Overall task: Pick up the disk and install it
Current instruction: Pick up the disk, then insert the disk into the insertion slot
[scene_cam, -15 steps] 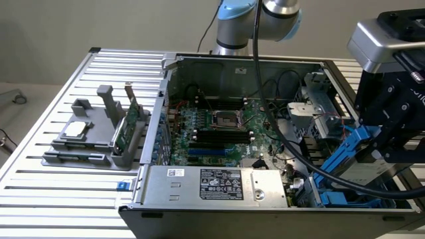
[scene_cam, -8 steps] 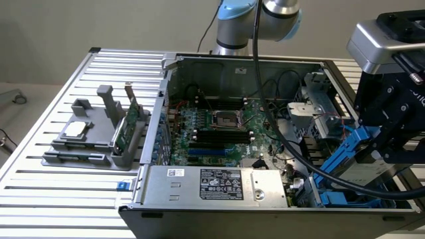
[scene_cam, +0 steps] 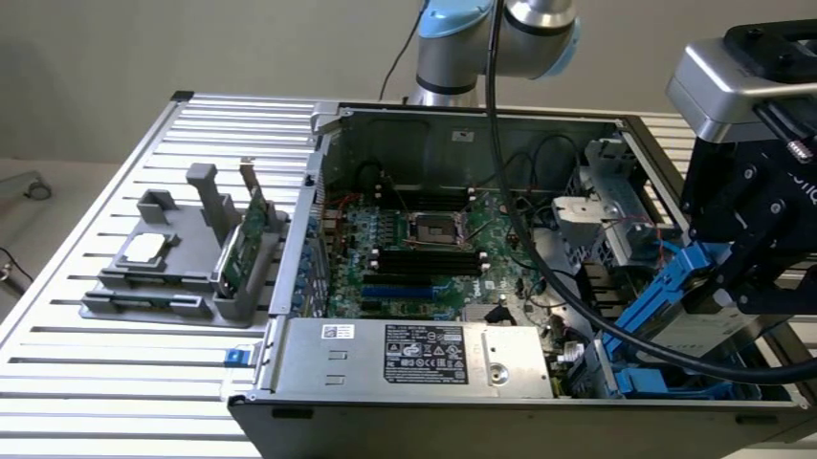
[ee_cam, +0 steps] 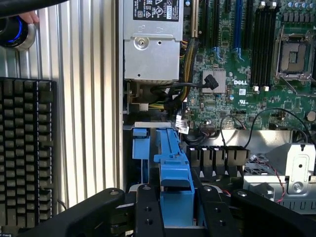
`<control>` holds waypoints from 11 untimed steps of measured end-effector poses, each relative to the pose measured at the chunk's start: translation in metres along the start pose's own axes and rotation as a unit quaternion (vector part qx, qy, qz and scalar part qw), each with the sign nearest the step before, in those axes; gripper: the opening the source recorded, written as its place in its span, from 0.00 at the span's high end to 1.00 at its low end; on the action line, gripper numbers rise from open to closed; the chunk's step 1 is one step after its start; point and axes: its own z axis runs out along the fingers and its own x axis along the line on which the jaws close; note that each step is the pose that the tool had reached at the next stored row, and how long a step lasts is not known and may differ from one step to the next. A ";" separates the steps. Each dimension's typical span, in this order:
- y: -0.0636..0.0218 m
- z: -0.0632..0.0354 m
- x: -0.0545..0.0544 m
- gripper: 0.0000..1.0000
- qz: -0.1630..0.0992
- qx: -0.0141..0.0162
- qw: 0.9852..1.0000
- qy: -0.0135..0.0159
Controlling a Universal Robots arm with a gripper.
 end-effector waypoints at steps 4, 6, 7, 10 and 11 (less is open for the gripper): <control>0.0000 0.0000 0.000 0.67 0.000 0.000 1.000 0.000; 0.0000 0.0000 0.000 0.67 0.000 0.000 1.000 0.000; 0.0000 0.0000 0.000 0.67 0.000 0.000 1.000 0.000; 0.0000 0.0000 0.000 0.67 0.000 0.000 1.000 0.000; 0.0000 0.0000 0.000 0.67 0.000 0.000 1.000 0.000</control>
